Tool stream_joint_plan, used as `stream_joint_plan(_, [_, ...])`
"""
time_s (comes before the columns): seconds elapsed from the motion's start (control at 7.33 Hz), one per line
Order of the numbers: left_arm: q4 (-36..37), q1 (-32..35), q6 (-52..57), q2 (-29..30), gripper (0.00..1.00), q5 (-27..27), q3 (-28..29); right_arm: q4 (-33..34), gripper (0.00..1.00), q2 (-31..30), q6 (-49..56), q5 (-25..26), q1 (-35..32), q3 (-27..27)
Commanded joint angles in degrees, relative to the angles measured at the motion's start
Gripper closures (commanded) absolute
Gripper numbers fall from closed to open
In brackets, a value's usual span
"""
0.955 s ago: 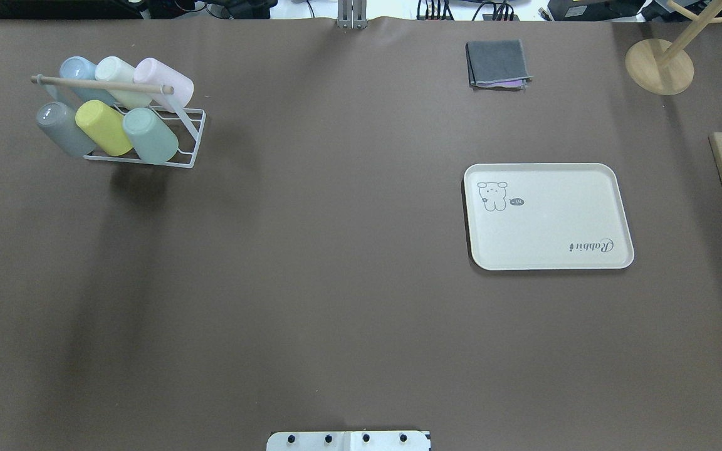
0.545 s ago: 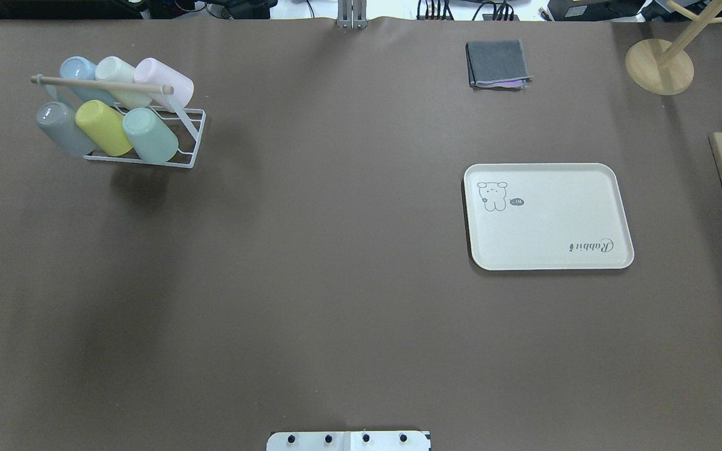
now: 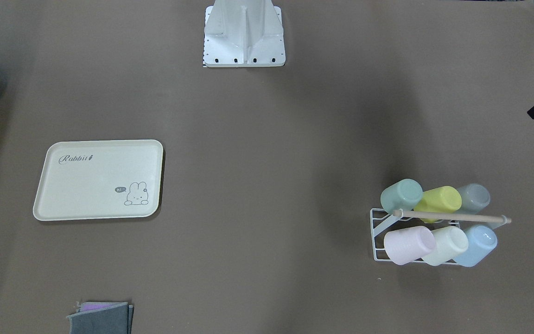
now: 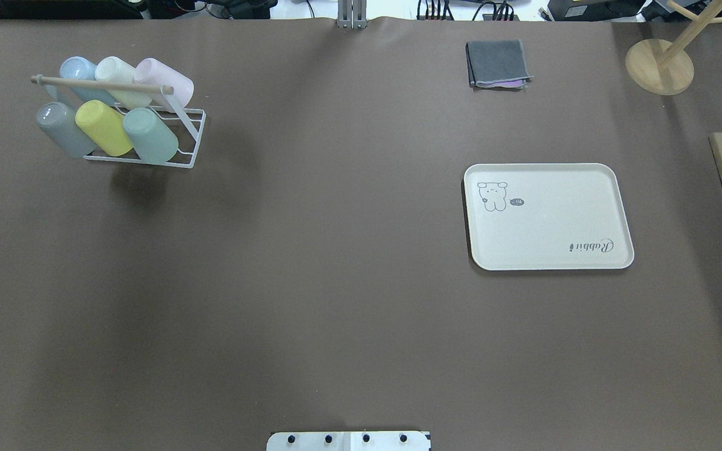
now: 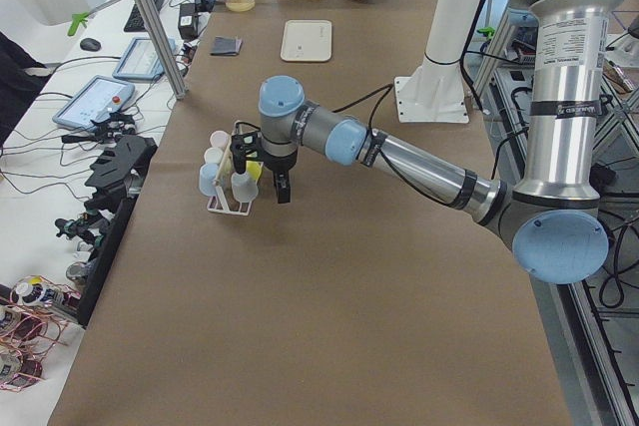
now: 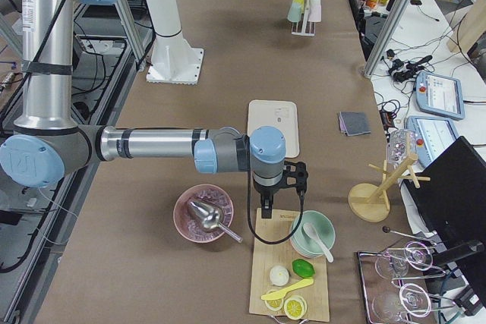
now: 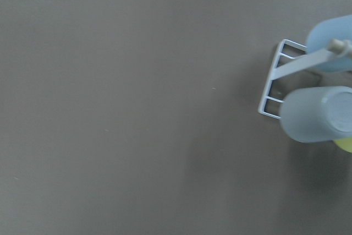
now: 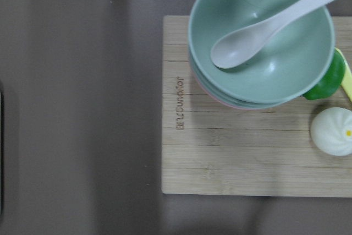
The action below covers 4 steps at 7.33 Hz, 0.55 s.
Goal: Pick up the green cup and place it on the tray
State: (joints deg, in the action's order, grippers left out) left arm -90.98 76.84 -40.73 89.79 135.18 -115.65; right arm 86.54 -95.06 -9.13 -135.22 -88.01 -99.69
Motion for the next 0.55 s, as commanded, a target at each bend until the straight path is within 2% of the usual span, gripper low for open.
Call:
stream_joint_plan(0.0, [-0.3,-5.9,-2.8,0.1,0.02,-2.5,-5.9,0.1,0.01,4.1,-10.7,-1.4,6.7,-1.1])
stream_joint_plan(0.14, [-0.1,-11.0,-2.9,0.1,0.02,-8.0,-8.9,-0.1,0.01,6.3,-14.6,-1.5,10.2,-0.9])
stream_joint_plan(0.27, [-0.2,-15.5,-3.0,0.4,0.02,-10.8,-10.9,-5.2,0.02,6.9,-19.2,-0.9,14.1,0.4])
stream_joint_plan(0.41, [-0.2,-20.1,-4.8,1.3,0.02,-10.6,-12.0,-14.6,0.02,6.9,-26.1,-0.8,17.0,4.1])
